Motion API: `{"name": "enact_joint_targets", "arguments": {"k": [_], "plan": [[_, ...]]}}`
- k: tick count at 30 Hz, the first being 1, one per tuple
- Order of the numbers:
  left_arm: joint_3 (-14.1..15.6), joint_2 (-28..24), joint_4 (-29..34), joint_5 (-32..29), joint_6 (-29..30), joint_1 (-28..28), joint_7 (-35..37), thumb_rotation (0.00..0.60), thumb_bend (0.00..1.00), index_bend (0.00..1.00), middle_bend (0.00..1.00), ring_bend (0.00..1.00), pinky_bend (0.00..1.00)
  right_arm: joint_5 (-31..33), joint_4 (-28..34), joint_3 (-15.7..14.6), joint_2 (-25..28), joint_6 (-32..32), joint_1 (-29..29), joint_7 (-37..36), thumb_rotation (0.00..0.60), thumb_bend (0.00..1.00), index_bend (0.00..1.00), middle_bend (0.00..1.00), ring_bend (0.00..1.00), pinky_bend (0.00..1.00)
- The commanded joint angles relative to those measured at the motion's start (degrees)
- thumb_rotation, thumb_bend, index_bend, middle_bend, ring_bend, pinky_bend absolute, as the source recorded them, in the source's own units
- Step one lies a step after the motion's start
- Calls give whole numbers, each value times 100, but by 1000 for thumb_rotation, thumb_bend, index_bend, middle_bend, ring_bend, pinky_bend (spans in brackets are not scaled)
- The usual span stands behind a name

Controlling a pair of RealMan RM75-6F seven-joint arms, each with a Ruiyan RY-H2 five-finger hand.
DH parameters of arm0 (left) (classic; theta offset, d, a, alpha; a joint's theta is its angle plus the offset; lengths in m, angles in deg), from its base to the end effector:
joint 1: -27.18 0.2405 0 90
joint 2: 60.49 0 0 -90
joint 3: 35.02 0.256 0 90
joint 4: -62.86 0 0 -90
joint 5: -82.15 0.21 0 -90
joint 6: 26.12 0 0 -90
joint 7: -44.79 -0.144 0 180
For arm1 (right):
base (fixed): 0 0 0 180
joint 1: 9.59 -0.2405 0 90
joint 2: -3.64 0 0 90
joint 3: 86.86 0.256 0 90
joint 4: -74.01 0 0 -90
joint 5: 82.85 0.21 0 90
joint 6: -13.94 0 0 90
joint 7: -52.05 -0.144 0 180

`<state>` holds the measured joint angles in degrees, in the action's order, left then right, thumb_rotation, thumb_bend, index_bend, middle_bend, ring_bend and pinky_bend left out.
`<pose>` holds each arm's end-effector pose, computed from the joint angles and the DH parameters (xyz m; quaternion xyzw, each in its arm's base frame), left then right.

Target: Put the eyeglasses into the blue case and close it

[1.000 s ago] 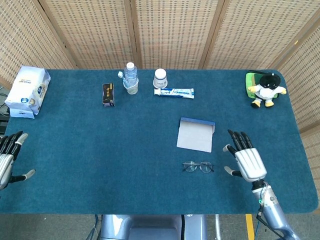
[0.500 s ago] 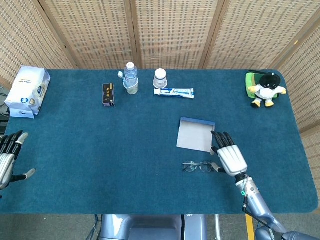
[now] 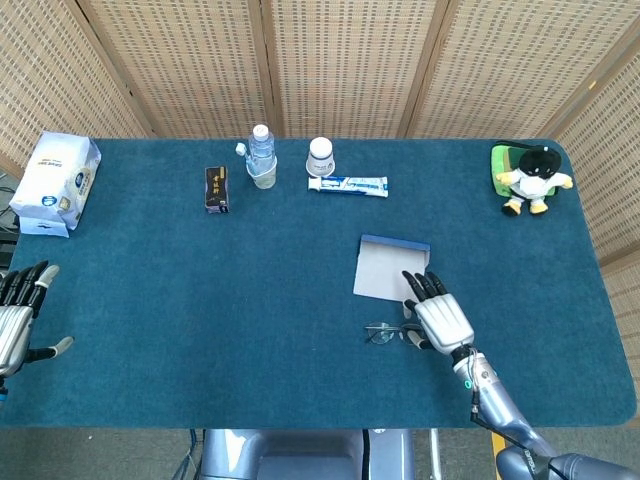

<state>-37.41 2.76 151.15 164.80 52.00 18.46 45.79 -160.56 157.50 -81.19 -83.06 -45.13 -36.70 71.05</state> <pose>-0.3291 0.2018 0.1590 -0.6203 -0.3972 -0.3419 0.5836 -0.2257 -0.2814 -0.0069 0.7513 -0.3616 0.3264 0.4453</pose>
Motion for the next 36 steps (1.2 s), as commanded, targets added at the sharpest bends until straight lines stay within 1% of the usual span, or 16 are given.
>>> {"name": "enact_joint_targets", "arguments": {"k": [1, 8, 24, 28, 36], "plan": [[-5, 1, 4, -20, -20, -10, -11, 600, 0, 0, 0, 0, 0, 85, -31, 7, -75, 83, -67, 52, 600, 360, 471, 0, 0, 0], [-20, -11, 11, -68, -55, -24, -3, 600, 0, 0, 0, 0, 0, 130, 64, -22, -132, 112, -139, 169, 600, 362, 471, 0, 0, 0], [-21, -29, -3, -94, -79, -34, 51, 600, 0, 0, 0, 0, 0, 463, 76, -42, -264, 288, -327, 520, 600, 364, 474, 0, 0, 0], [-18, -25, -9, -105, -99, -41, 46, 600, 0, 0, 0, 0, 0, 510, 77, -46, -278, 296, -354, 535, 600, 412, 482, 0, 0, 0], [-18, -17, -4, -118, -105, -46, 24, 600, 0, 0, 0, 0, 0, 540, 62, -85, -312, 295, -402, 544, 600, 414, 510, 0, 0, 0]]}}
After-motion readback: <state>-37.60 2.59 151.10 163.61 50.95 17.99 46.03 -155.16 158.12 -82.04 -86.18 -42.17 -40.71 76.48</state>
